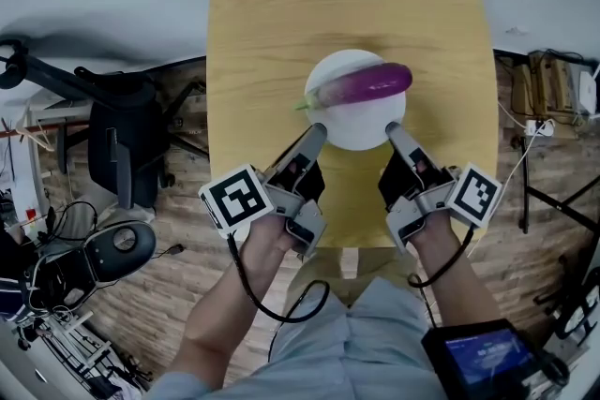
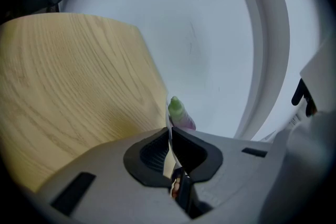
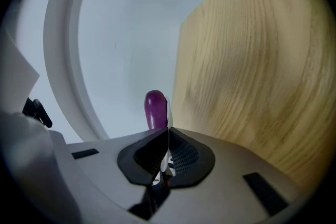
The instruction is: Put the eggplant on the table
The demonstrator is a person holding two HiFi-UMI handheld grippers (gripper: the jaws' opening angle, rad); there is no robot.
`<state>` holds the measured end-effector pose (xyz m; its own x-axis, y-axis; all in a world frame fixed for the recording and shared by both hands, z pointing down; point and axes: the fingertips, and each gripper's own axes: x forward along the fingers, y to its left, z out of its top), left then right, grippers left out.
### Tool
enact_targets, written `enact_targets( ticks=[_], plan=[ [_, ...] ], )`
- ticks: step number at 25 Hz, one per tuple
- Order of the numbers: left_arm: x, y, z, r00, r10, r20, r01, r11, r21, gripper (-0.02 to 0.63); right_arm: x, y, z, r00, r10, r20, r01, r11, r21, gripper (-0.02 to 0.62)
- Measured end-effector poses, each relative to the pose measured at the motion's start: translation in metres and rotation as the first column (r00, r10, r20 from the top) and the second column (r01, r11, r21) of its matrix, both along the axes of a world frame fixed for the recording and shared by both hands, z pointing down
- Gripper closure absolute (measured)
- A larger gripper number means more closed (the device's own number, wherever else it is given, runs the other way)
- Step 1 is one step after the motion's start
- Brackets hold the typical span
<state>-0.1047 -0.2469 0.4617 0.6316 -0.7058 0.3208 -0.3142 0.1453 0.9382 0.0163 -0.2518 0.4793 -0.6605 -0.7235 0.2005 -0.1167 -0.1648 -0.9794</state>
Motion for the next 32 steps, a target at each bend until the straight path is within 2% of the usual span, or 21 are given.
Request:
enact_targets(
  ticks=[9,20,23,32],
  plan=[
    [0.002,0.002,0.017,0.998,0.034,0.048,-0.034,0.999,0.005,0.581,0.005,0.002,0.016,1.000,0.001,-0.004,-0.002,1.000,-0.020,0.589],
    [0.006,0.000,0.038,0.998,0.048,0.038,-0.046,0.998,-0.031,0.581,0.007,0.002,0.035,1.000,0.006,-0.018,-0.006,0.999,-0.045,0.589],
    [0.003,-0.012,0.047,0.996,0.070,0.055,-0.070,0.997,-0.018,0.581,0.005,-0.009,0.044,1.000,0.009,-0.022,-0.010,0.998,-0.058,0.588],
    [0.005,-0.013,0.060,0.999,0.040,0.016,-0.039,0.996,-0.084,0.581,0.005,-0.011,0.059,0.999,0.004,-0.031,-0.007,0.997,-0.080,0.588]
  ],
)
